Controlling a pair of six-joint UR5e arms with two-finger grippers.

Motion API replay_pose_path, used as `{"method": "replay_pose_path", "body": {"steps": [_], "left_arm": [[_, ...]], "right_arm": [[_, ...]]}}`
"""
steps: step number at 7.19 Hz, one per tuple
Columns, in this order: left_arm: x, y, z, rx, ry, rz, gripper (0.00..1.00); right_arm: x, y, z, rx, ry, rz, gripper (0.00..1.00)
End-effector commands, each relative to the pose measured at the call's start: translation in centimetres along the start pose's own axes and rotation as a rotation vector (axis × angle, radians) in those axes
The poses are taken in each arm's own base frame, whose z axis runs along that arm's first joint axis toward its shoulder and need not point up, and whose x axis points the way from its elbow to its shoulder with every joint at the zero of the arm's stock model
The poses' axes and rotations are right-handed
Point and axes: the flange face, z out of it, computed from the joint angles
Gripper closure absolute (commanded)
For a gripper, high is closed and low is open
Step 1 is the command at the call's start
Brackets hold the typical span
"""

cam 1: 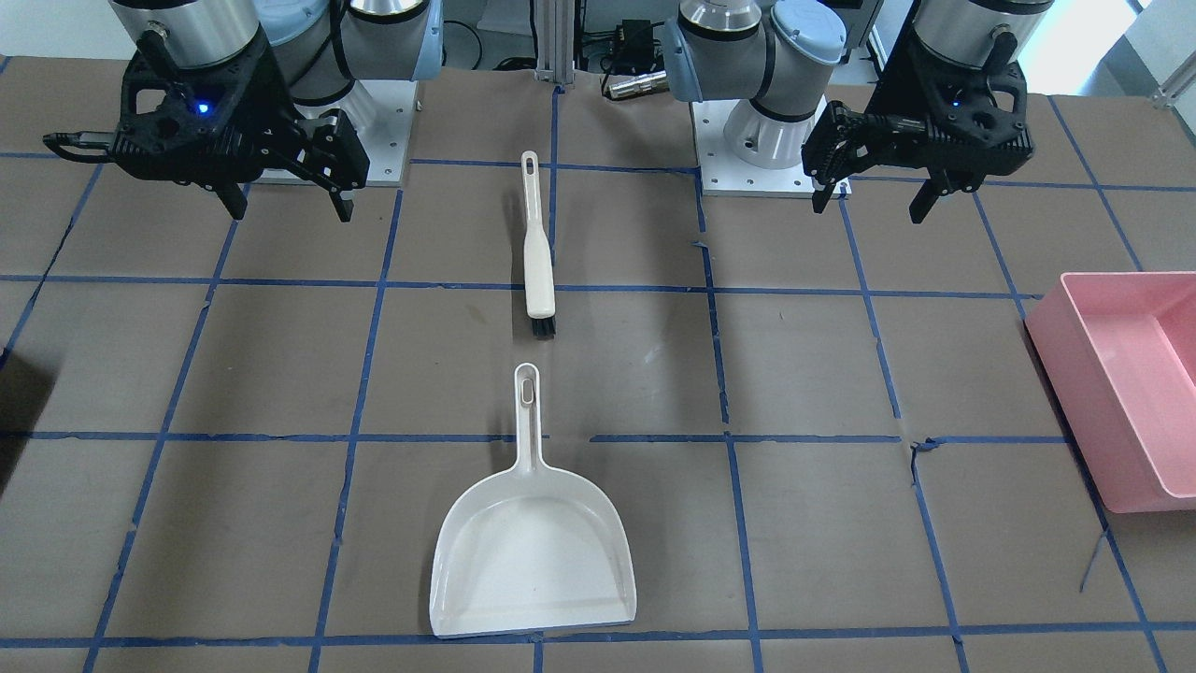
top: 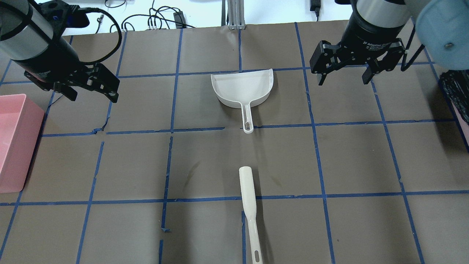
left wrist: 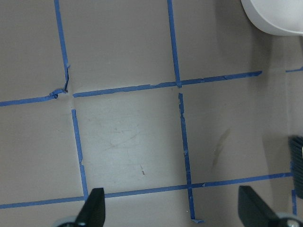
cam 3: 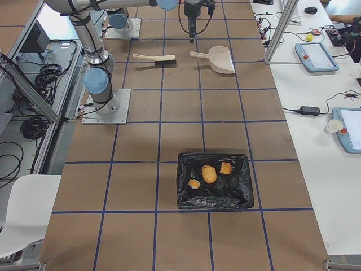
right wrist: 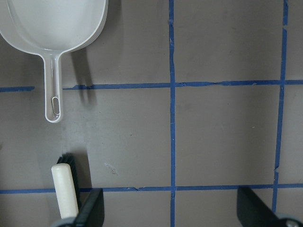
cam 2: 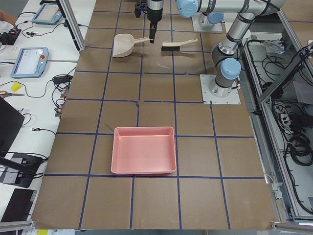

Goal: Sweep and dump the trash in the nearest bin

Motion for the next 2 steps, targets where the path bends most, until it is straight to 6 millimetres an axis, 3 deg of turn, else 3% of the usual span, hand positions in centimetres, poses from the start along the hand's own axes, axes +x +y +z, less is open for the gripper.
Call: {"method": "replay_pose_path", "body": {"steps": [1, 2], "left_arm": [[0.05, 0.17, 0.07, -0.004, -0.005, 0.002, 0.00], [0.22, 0.26, -0.31, 0.007, 0.001, -0.005, 0.00]], "right_arm": [[0.12, -0.03, 0.00, -0.001, 0.000, 0.003, 0.00], [0.21, -0.06, 0.00, 0.000, 0.002, 0.006, 0.00]]}}
